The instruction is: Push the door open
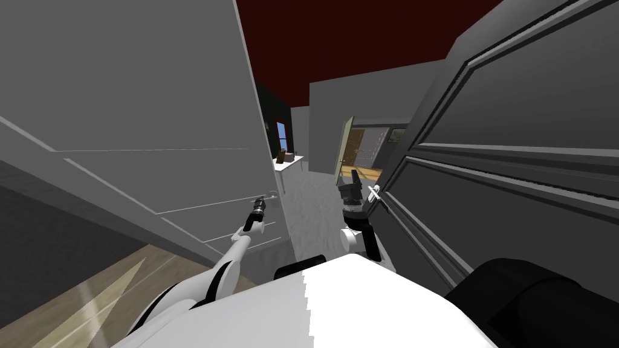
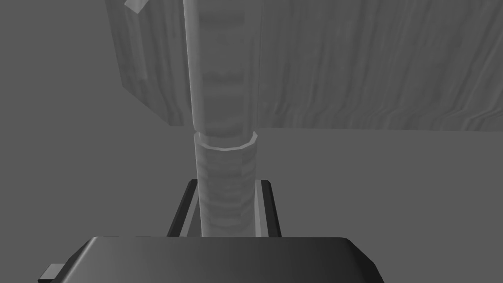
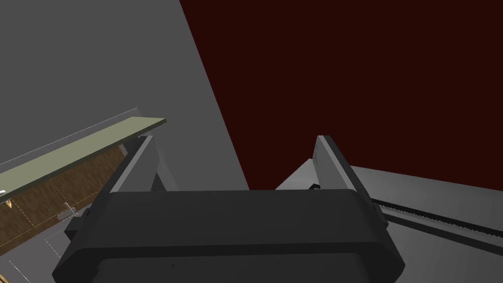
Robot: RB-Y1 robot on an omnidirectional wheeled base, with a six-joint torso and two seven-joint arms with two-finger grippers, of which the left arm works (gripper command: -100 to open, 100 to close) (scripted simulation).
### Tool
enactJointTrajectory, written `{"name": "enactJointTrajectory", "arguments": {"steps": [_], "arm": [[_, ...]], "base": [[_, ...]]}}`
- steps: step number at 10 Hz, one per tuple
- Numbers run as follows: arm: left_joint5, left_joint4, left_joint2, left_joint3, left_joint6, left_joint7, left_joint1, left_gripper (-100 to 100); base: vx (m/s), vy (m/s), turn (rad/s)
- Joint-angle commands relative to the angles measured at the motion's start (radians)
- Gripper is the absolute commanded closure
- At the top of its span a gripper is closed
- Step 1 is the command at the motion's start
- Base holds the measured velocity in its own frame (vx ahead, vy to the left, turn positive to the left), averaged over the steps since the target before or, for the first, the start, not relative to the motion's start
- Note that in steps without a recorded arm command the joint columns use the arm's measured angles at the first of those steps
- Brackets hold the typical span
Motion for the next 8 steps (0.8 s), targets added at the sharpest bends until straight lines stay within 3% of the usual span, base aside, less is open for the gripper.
{"name": "enactJointTrajectory", "arguments": {"steps": [1, 8], "arm": [[0.004, -0.018, 0.007, 0.011, 0.006, -0.003, 0.002, 100], [0.025, -0.019, 0.036, 0.073, 0.007, -0.023, 0.016, 100]], "base": [[0.160, -0.026, 0.041], [0.179, -0.070, 0.047]]}}
